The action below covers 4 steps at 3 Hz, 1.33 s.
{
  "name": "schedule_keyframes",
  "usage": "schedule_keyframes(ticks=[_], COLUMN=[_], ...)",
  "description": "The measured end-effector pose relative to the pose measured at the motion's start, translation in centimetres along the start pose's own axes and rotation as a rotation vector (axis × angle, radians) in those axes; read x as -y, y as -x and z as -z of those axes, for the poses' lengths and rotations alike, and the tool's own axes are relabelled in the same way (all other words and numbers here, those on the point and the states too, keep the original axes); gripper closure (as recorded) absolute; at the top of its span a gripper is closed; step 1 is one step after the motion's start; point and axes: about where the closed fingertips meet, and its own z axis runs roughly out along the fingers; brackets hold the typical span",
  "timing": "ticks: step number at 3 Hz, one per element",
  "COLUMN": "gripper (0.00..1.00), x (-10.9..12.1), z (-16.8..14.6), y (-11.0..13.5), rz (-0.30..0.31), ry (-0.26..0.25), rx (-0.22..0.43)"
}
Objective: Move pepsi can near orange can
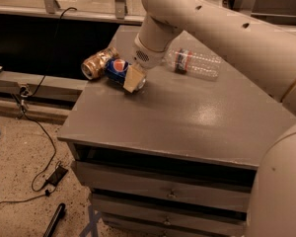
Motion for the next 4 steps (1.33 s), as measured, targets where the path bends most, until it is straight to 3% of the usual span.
schedule_keyframes(ticks=[1,2,4], gripper=[0.12,0.00,0.00], x=[-0.06,-0.14,0.34], z=[-0.15,-0.32,0.38], y=[0.00,0.00,-0.33], rz=[0.001,0.002,0.033], ry=[0.002,0.004,-0.001], rx=[-0.002,-0.004,0.032])
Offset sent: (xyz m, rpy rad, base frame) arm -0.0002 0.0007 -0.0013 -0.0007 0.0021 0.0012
